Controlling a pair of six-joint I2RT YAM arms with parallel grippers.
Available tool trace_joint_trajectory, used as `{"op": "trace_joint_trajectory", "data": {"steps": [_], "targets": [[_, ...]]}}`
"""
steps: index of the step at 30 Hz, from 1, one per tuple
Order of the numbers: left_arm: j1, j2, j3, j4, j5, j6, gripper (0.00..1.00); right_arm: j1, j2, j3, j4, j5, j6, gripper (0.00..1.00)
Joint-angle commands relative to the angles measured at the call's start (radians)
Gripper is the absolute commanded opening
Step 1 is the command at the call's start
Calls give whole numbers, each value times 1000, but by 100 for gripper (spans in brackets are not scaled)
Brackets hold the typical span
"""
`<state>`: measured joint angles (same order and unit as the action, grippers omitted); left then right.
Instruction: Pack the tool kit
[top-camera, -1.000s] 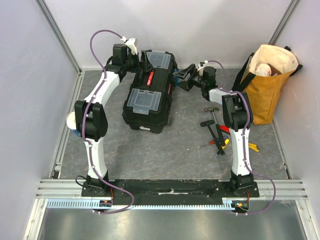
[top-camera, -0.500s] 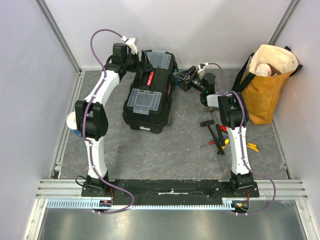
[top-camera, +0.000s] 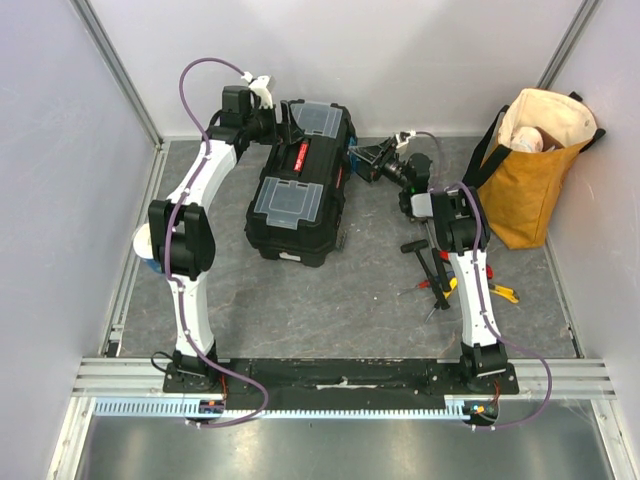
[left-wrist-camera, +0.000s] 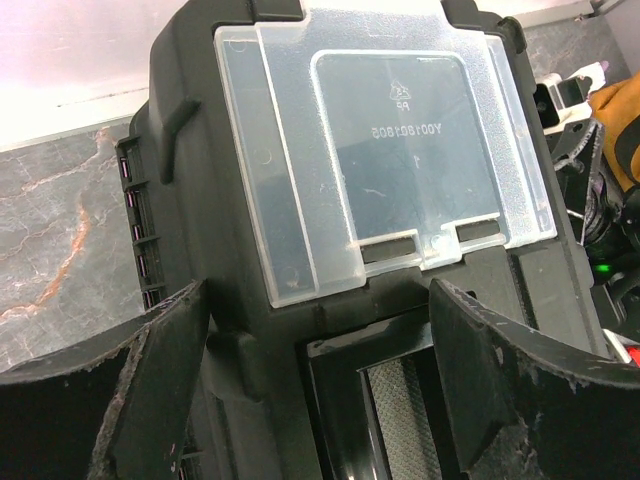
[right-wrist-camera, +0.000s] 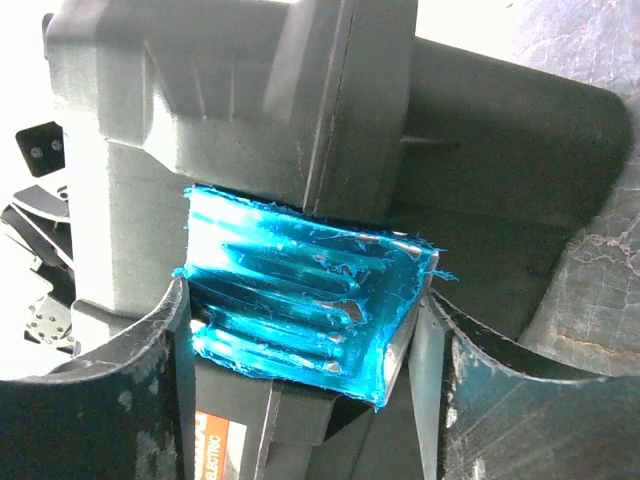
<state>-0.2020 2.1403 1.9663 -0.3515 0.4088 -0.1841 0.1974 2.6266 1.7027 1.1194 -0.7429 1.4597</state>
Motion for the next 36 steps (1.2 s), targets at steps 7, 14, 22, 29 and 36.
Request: {"op": "trace_joint_trajectory", "data": {"steps": [7,14,22,29,36], "targets": [[-169,165,-124,-500,13,97,80,100,-158,98,-206,-113,-347,42],[-188,173,-126,-515,-30,107,80,111,-192,123,-365,-82,-441,41],[-214,187,-122,-523,-50,117,77,117,-224,112,-460,-24,-487,26],[-221,191,-124,-530,-91,107,77,117,-295,86,-612,76,-578,26],[-205,184,-124,-538,-116,71,76,94,-312,-1,-508,94,-481,50]]}}
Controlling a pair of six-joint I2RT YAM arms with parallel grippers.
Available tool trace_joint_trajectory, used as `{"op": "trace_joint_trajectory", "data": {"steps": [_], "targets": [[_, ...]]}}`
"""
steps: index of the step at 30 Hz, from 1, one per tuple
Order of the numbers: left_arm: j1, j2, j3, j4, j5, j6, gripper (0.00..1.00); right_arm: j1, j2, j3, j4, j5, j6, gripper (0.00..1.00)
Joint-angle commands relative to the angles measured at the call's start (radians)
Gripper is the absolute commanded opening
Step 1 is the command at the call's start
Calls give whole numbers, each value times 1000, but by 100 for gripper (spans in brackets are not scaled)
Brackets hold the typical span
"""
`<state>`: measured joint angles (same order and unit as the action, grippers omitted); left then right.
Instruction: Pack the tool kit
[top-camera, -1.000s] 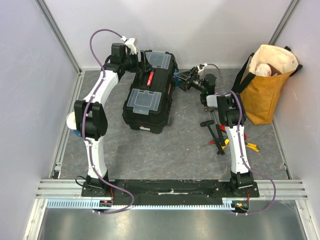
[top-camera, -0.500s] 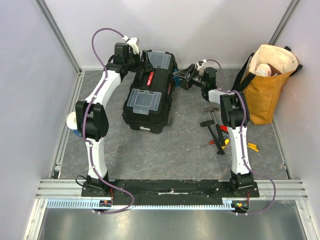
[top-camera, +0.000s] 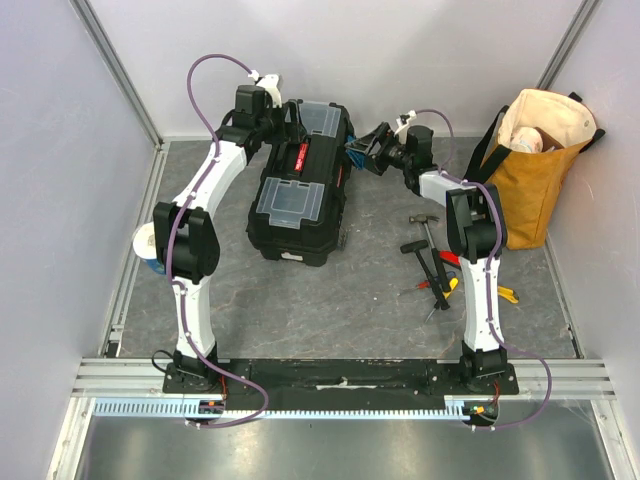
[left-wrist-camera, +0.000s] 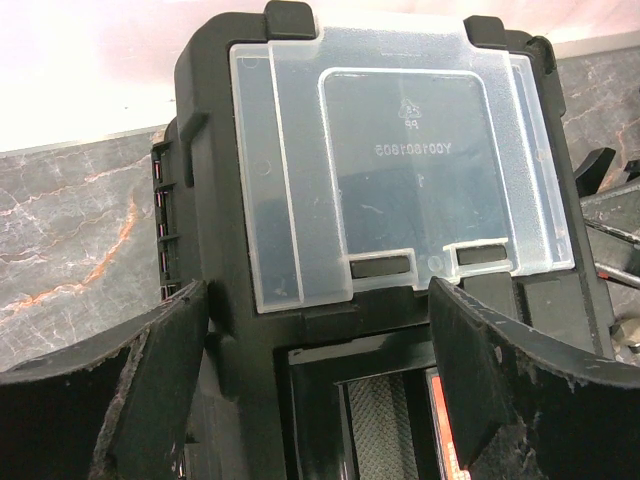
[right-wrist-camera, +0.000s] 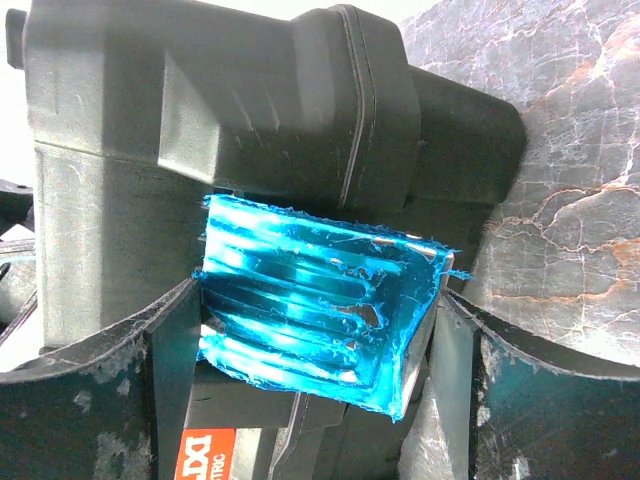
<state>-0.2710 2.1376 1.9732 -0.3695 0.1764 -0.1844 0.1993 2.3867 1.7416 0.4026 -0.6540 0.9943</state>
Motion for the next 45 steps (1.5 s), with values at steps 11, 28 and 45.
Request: {"op": "trace_joint_trajectory", "data": {"steps": [11,28,45], "targets": [[-89,173,-122,-517,201,39,75,55,5,-91,883,-4,512,89],[-31,162,-128,-502,213,2,75,-21,-110,-447,923,7,412,98],[-17,171,-117,-502,219,14,74,-23,-311,-530,506,94,-140,79]]}}
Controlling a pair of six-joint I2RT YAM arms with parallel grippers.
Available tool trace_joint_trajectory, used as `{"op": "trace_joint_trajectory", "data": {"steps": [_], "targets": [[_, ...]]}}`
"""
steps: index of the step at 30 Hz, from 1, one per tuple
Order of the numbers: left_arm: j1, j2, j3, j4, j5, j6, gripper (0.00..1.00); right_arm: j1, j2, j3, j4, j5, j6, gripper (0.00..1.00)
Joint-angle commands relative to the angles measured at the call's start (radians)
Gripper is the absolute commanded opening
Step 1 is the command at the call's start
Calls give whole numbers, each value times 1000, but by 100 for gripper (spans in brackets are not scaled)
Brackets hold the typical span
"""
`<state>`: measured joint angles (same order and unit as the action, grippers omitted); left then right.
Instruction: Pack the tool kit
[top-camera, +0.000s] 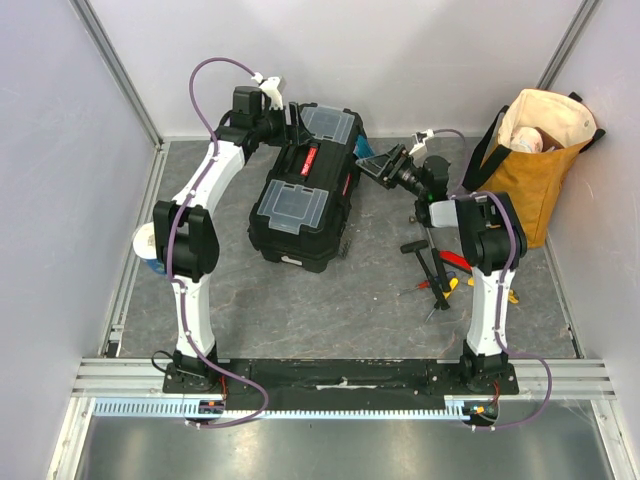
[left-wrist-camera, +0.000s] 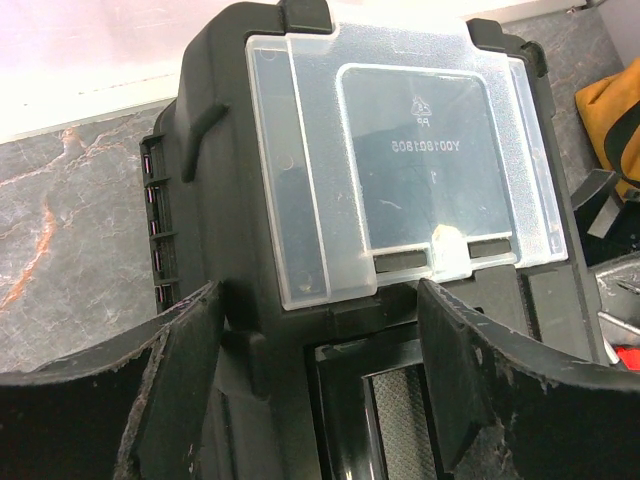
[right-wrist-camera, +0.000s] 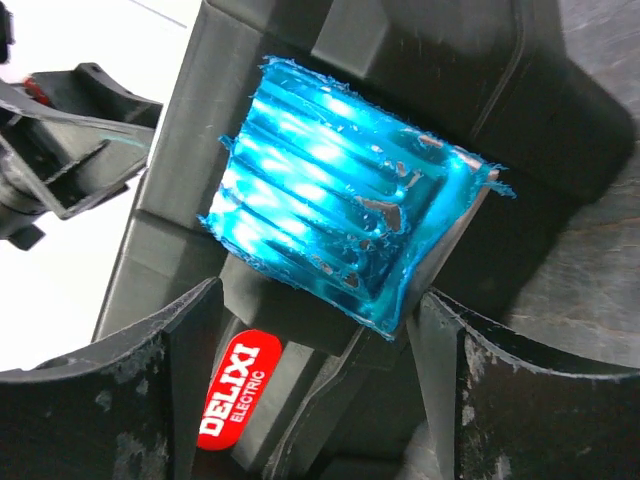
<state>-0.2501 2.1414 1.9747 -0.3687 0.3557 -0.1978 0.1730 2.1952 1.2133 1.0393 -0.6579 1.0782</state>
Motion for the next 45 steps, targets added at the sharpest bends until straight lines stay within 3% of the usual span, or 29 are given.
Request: {"op": "trace_joint_trajectory", "data": {"steps": [1,8,16,24,34,40,45], "targets": [[-38,169,-117,-503,42,28,74,2,-130,-3,-148,121,-242,77],[-38,173,-112,-506,48,31,73,16,-130,32,-231,227,-305,65],[-37,179,-108,-504,57,32,72,80,-152,57,-337,363,-422,66],[-37,178,-108,-504,60,31,72,154,-250,14,-459,826,-506,72],[-28,178,-106,-506,58,24,72,151,-301,38,-743,1216,-373,77],[-21,173,-103,-504,57,21,72,115,-350,8,-844,1287,-268,78],[-15,150,-90,-506,54,15,72,74,-380,-9,-900,1217,-253,80]]}}
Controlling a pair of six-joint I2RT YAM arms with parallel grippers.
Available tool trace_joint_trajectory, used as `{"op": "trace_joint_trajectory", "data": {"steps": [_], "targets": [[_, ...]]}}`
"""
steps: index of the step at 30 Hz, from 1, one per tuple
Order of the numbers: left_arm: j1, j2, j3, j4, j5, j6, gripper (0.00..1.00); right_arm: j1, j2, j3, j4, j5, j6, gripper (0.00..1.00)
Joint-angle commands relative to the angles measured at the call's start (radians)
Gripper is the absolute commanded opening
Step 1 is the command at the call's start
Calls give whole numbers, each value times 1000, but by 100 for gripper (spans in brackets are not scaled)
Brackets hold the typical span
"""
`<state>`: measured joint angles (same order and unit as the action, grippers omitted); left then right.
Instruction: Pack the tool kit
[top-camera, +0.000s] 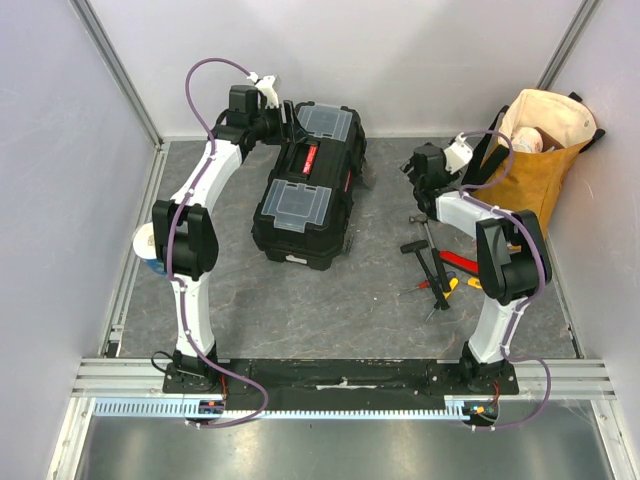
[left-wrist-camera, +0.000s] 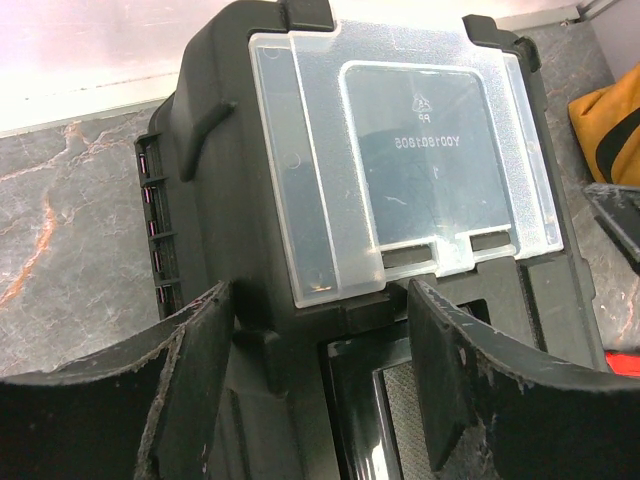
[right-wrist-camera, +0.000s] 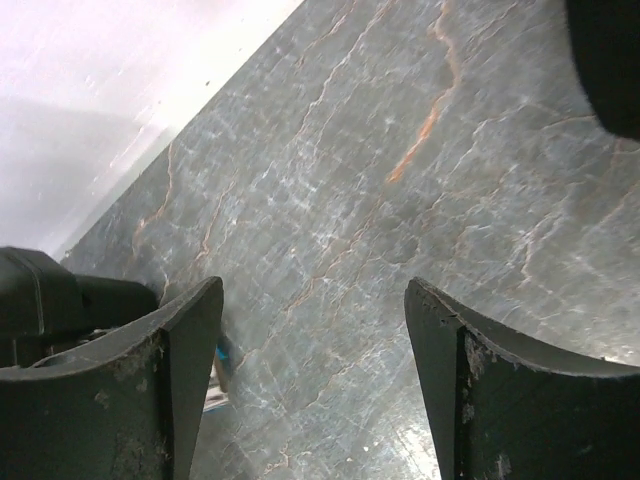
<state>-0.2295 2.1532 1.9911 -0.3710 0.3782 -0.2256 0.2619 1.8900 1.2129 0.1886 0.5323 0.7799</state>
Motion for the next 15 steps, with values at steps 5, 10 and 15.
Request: {"op": "trace_joint_trajectory", "data": {"steps": [5,10,15], "targets": [[-33,86,-11,-540,1,28,73,-61,-83,31,-109,-205,21,82],[-33,16,87,-549,-54,22,77,-73,-78,108,-153,-421,-42,82],[-28,-61,83,-552,-104,11,80,-72,-89,163,-161,-627,-82,86]]}}
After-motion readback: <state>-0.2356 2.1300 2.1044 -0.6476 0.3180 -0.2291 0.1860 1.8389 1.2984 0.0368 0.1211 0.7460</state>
